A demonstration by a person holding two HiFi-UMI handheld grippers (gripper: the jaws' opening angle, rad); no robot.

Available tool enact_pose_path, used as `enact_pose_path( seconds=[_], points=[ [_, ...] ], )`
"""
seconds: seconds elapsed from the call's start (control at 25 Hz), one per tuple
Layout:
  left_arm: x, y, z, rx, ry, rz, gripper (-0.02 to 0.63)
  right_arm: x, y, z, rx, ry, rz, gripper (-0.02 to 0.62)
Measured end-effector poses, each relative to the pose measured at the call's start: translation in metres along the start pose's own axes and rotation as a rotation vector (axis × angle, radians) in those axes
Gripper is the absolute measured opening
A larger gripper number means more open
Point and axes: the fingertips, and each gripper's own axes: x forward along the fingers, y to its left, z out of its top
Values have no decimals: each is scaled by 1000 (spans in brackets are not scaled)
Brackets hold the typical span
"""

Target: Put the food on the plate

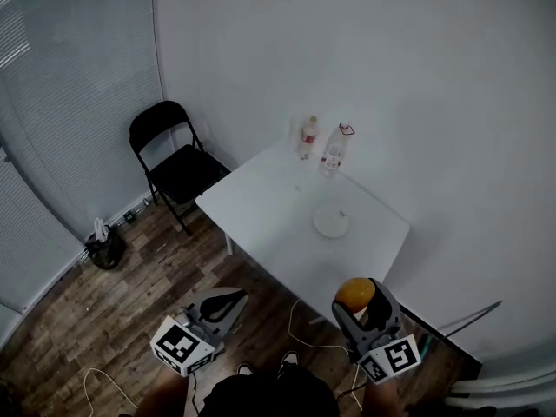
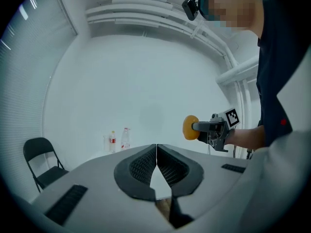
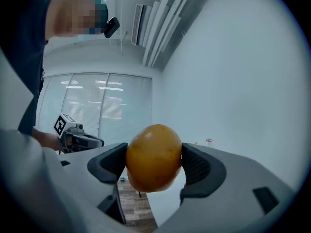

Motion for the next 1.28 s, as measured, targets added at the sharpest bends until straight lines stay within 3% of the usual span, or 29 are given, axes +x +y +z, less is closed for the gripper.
enact_pose_path(
  seconds=[0.68,1.04,1.28],
  points=[
    [194,73,24,-24,-20,94,23,102,-201,-34,37,24,39,348],
    [229,96,-13,-112,31,90,23,173,-252,-117,68,236,61,348],
    [237,127,-35,-160,62,82,23,244,-278,-218,61,467,16,348]
  ],
)
